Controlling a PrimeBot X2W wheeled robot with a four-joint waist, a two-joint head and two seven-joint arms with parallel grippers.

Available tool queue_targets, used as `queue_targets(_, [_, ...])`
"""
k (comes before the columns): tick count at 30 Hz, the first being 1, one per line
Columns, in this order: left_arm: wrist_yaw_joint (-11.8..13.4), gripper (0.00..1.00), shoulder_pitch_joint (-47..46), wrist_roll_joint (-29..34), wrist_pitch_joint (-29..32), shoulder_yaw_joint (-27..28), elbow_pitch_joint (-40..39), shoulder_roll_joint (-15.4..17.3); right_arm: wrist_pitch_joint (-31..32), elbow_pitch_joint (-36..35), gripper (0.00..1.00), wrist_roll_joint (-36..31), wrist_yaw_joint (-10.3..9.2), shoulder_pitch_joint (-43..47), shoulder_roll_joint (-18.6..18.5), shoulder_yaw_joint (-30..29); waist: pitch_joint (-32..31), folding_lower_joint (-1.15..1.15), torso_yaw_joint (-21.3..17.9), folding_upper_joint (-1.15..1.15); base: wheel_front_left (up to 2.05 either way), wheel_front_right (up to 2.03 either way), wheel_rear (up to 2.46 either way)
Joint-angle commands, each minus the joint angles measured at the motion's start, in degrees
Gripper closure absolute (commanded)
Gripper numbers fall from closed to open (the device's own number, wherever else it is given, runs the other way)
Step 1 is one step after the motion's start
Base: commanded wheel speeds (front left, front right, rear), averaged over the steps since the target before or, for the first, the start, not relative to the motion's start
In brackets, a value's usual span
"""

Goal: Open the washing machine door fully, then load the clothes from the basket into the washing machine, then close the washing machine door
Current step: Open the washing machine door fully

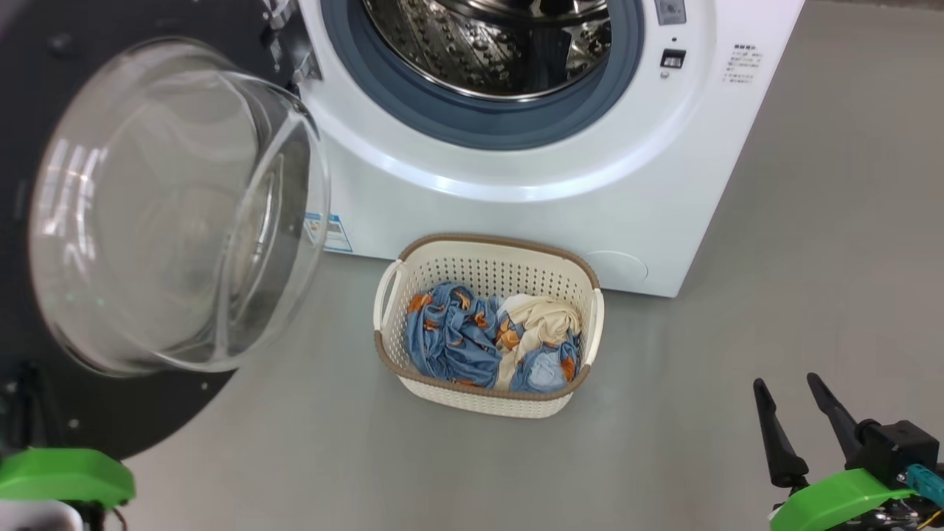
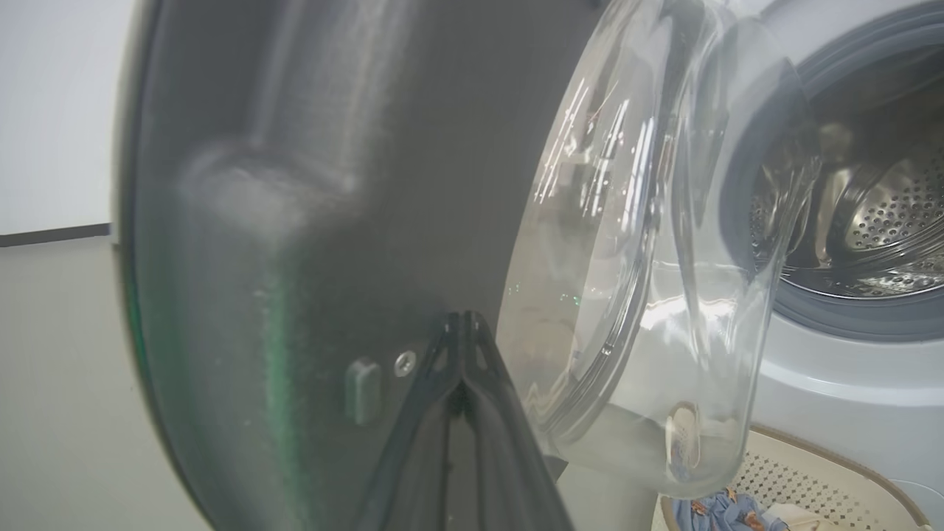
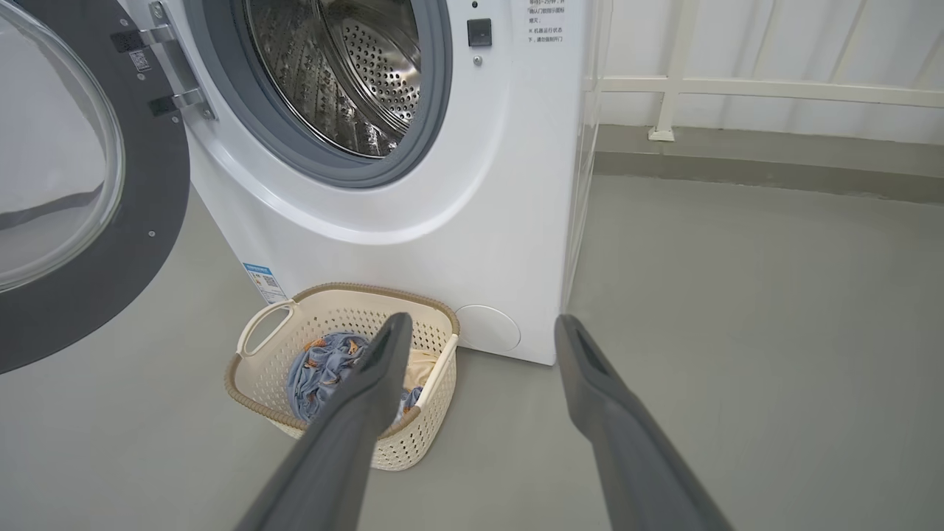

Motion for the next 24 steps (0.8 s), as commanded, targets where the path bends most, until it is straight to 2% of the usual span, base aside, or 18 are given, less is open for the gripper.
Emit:
queue_targets(1, [-0.01, 1.00, -3.53, -0.62, -0.56, 3.83, 0.44, 3.40, -0.68, -1.35, 0.00, 0.20, 0.09, -1.12, -1.10, 1.41, 0.91, 0.00, -0.18, 0.00, 0.00, 0.00, 0.00])
queue_targets(11, [-1.77, 1.00, -8.81, -1.46, -0.82, 8.55, 6.15, 5.01, -0.68, -1.93, 0.00, -0.30, 0.09, -2.20, -2.13, 1.38, 4.10, 0.00, -0.52, 0.00, 0.00, 0.00, 0.00])
queue_targets(24, [-4.25, 1.00, -14.73, 1.48, -0.85, 16.27, 12.42, 3.93, -0.68, -1.74, 0.00, -0.22, 0.09, -4.52, -4.31, 1.50, 7.94, 0.00, -0.66, 0.00, 0.00, 0.00, 0.00])
